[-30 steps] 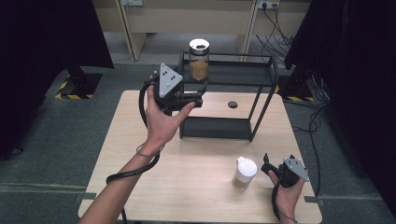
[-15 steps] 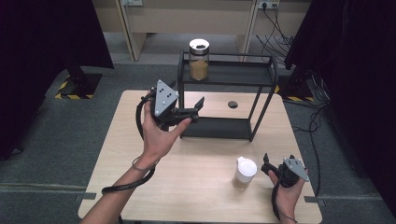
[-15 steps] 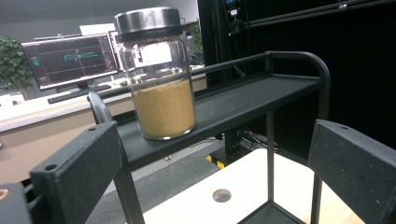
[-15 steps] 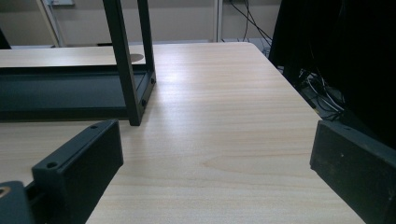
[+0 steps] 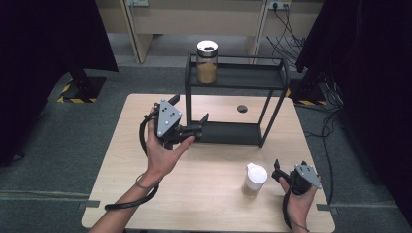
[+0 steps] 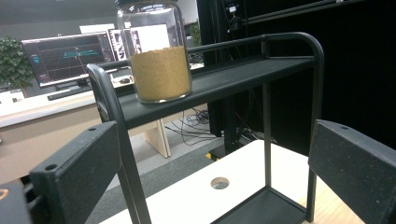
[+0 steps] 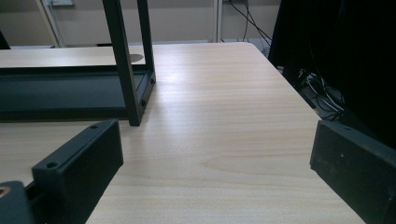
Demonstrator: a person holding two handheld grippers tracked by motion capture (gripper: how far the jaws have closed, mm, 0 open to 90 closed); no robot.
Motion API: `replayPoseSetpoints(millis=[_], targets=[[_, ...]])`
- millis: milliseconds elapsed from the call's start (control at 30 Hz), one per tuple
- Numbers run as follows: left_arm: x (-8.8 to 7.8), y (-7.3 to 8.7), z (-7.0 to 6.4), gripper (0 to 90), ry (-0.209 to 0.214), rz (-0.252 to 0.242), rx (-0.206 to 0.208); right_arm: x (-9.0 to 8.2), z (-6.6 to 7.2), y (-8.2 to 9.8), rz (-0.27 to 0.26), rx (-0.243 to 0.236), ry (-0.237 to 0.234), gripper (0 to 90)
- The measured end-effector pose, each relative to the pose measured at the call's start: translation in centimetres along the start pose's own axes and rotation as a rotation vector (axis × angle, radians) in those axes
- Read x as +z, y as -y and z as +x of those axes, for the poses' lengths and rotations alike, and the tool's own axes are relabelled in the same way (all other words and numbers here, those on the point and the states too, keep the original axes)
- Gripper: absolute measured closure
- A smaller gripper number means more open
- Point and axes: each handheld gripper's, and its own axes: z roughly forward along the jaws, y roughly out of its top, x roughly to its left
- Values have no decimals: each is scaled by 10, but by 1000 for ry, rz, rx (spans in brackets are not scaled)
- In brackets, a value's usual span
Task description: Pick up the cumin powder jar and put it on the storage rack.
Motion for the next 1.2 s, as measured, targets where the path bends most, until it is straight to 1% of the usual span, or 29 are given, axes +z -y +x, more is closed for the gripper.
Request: replayPoseSetpoints(millis=[133, 367, 467, 600, 967, 1033, 1200], targets=[[-3, 5, -2, 18, 4, 10, 9, 0, 1, 0, 0, -4, 2, 26], [-4, 18, -4, 18, 7, 23, -3, 0, 0, 0, -1, -3, 0, 26], [-4, 23, -5, 18, 5, 36, -11, 0, 0, 0, -1, 0, 0, 26], [-5, 32, -5, 18, 0, 41, -23, 0, 0, 0, -1, -4, 0, 26], [-7, 62, -6, 19, 3, 78, -53, 0, 1, 0, -2, -7, 0, 26], [-8, 68, -6, 19, 3, 81, -65, 0, 1, 0, -2, -7, 0, 26], [-8, 82, -9, 19, 1, 95, -69, 0, 0, 1, -4, -7, 0, 26]])
